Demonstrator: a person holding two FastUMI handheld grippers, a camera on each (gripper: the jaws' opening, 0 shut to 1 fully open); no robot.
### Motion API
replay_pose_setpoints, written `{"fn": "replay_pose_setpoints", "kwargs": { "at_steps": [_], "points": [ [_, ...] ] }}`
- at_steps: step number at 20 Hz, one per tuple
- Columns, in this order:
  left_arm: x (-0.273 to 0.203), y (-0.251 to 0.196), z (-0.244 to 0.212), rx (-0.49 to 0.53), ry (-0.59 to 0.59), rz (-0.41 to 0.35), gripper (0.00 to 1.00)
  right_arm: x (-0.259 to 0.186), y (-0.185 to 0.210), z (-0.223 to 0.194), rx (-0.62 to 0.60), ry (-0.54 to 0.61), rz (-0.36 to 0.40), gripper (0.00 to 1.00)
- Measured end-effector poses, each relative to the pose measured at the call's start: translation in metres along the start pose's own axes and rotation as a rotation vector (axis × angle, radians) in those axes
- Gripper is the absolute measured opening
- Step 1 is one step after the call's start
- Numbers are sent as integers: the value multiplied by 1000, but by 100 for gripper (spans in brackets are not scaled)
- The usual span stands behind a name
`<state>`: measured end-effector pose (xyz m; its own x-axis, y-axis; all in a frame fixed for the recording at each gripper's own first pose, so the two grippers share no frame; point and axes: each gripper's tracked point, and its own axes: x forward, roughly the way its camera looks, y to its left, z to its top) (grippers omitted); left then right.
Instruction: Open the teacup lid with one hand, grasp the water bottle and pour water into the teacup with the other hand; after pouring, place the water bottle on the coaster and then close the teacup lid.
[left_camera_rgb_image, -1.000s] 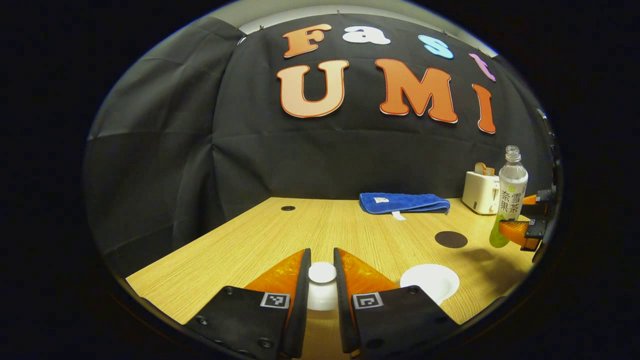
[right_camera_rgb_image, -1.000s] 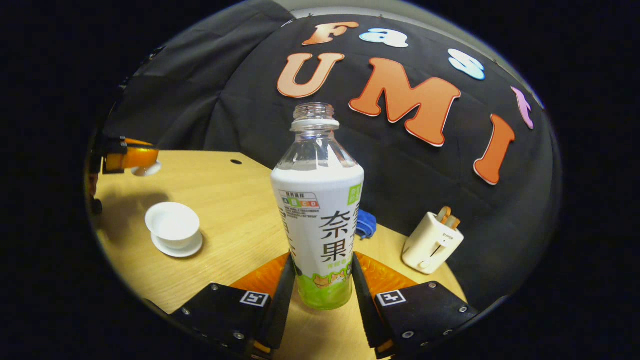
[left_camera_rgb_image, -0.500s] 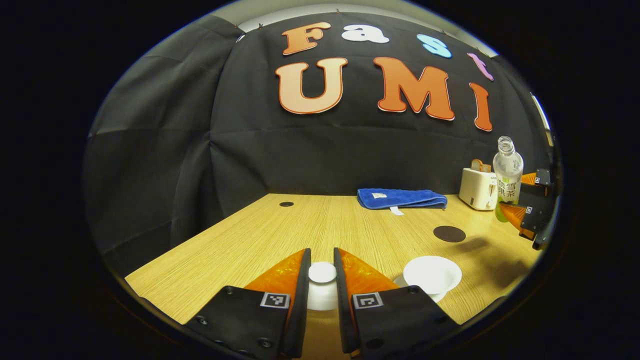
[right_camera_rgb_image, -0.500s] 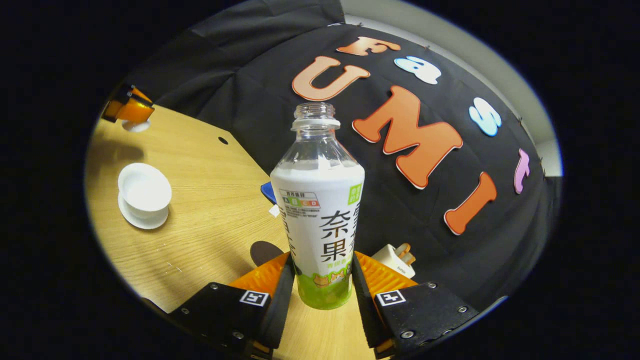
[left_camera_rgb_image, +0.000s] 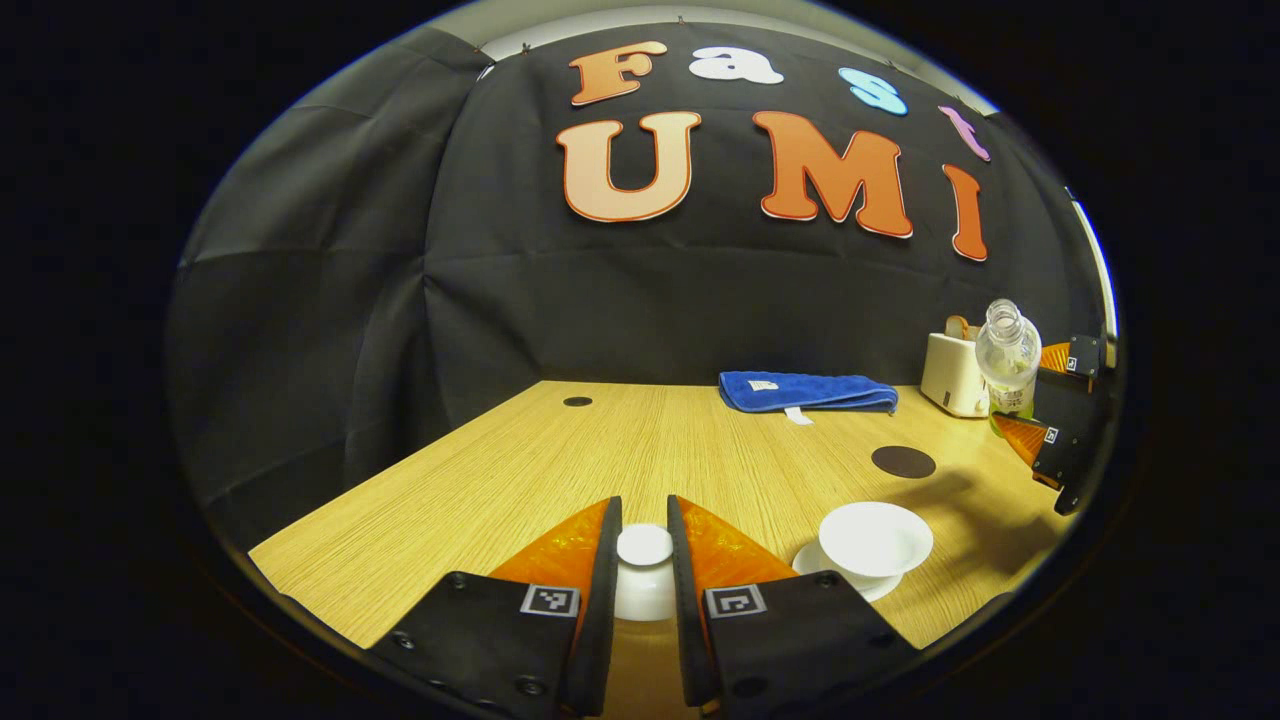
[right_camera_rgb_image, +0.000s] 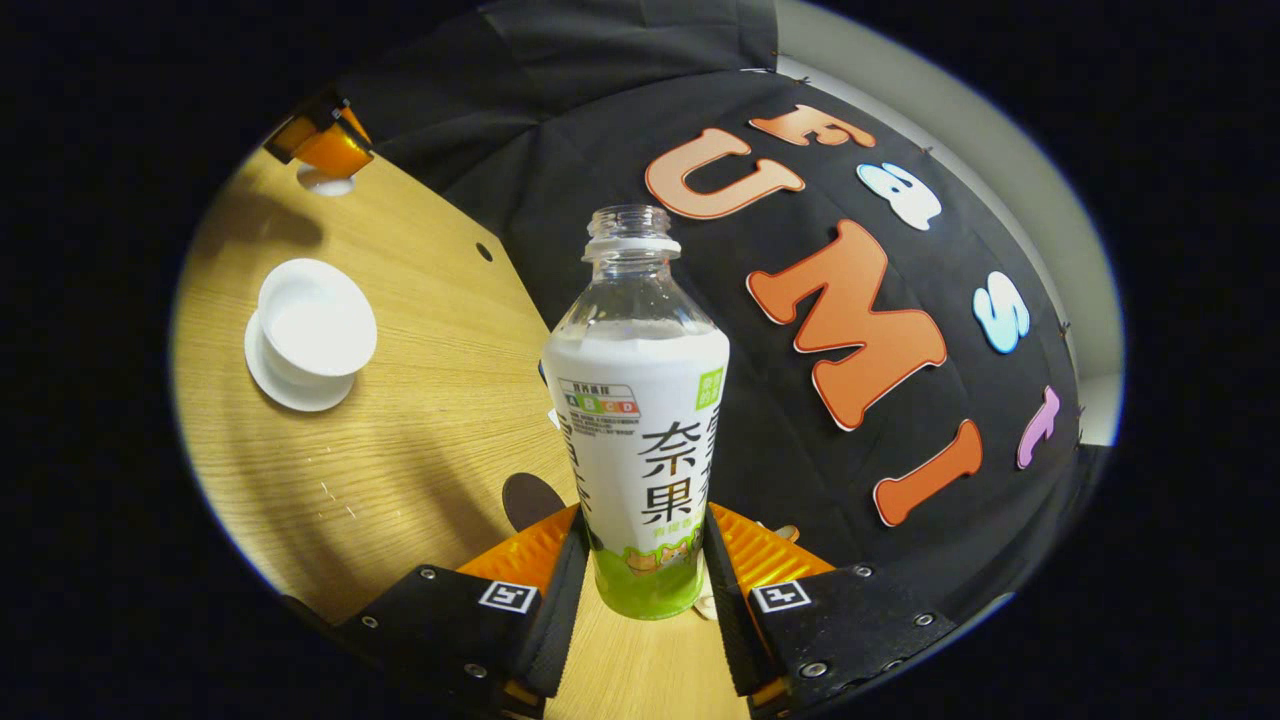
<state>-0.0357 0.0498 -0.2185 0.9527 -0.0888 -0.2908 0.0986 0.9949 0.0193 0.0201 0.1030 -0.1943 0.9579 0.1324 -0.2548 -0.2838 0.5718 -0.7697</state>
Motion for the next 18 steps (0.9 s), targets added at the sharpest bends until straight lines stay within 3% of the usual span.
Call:
{"fn": "replay_pose_setpoints", "kwargs": {
  "at_steps": [3, 5, 8, 10, 18],
  "points": [
    [1, 3, 0, 6, -1, 3, 32, -6, 5, 9, -110, -30, -29, 64],
    [1, 3, 0, 9, -2, 1, 32, -8, 15, 11, -174, -47, -7, 63],
    [1, 5, -1, 11, -2, 0, 31, -3, 17, 17, -231, -68, 3, 60],
    [2, 7, -3, 11, 1, 2, 31, -1, 23, 20, -254, -74, 0, 64],
    [4, 16, -7, 15, 11, 19, 31, 7, 21, 26, -434, -118, -77, 64]
  ]
}}
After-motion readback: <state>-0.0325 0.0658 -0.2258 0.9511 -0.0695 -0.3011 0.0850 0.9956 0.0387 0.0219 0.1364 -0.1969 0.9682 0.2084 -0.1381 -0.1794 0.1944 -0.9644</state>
